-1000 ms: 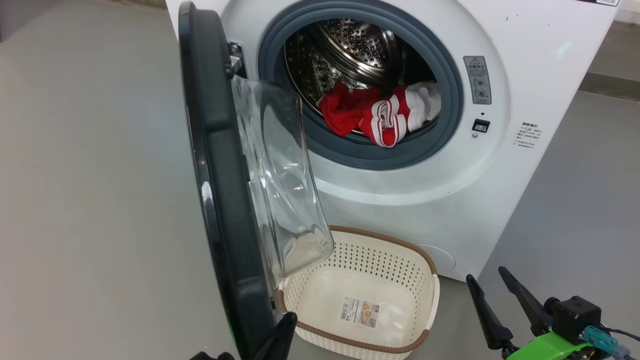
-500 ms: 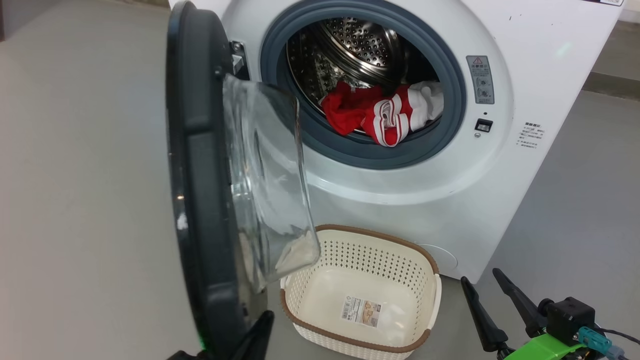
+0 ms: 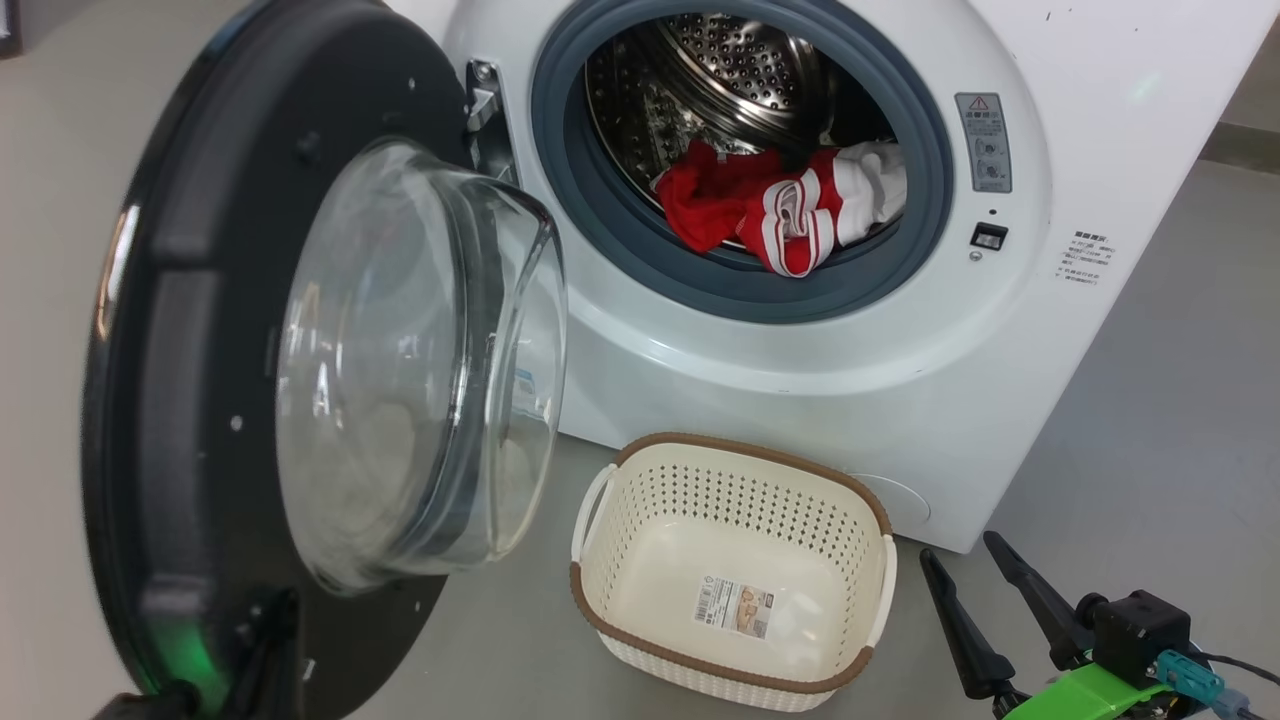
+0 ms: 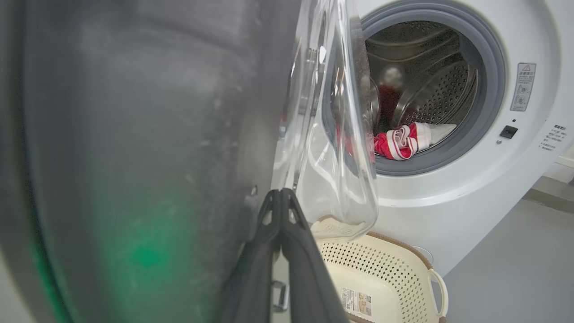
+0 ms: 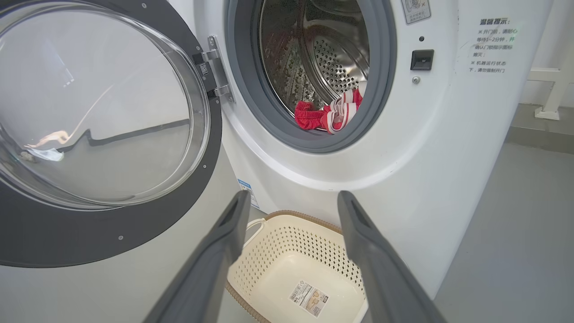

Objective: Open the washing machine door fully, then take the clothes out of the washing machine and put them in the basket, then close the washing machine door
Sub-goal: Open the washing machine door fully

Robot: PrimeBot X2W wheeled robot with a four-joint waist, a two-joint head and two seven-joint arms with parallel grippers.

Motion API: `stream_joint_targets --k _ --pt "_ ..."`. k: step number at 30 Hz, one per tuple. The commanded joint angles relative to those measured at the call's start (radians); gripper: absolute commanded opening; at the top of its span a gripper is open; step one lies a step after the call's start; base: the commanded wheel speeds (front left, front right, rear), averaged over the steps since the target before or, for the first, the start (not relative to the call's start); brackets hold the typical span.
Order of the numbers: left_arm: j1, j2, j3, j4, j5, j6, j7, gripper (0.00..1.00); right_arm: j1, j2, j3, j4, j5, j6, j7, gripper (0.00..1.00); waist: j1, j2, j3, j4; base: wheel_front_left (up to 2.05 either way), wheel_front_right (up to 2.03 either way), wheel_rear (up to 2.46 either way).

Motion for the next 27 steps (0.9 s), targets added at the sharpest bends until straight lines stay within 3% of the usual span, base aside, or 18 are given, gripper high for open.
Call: stream_joint_targets --k 1,14,27 --pt "-0.07 0.036 0.074 -0.012 -0.02 0.019 -0.018 0.0 -0.04 -0.013 0.02 -0.029 -0.005 0.002 -0.012 1.0 0.0 0.0 0.005 -0.003 0.0 0.0 0.0" --pt "-0.16 0.102 0.179 0.136 -0.065 0.017 -0.056 0.0 -0.077 -0.021 0.033 -0.035 -0.014 0.002 -0.012 1.0 0.0 0.0 0.034 -0.015 0.0 0.0 0.0" --pt "-0.342 0.178 0.263 0.418 -0.102 -0.025 -0.126 0.0 -0.113 -0.044 0.055 -0.036 -0.019 0.002 -0.012 1.0 0.0 0.0 0.095 -0.021 0.0 0.0 0.0"
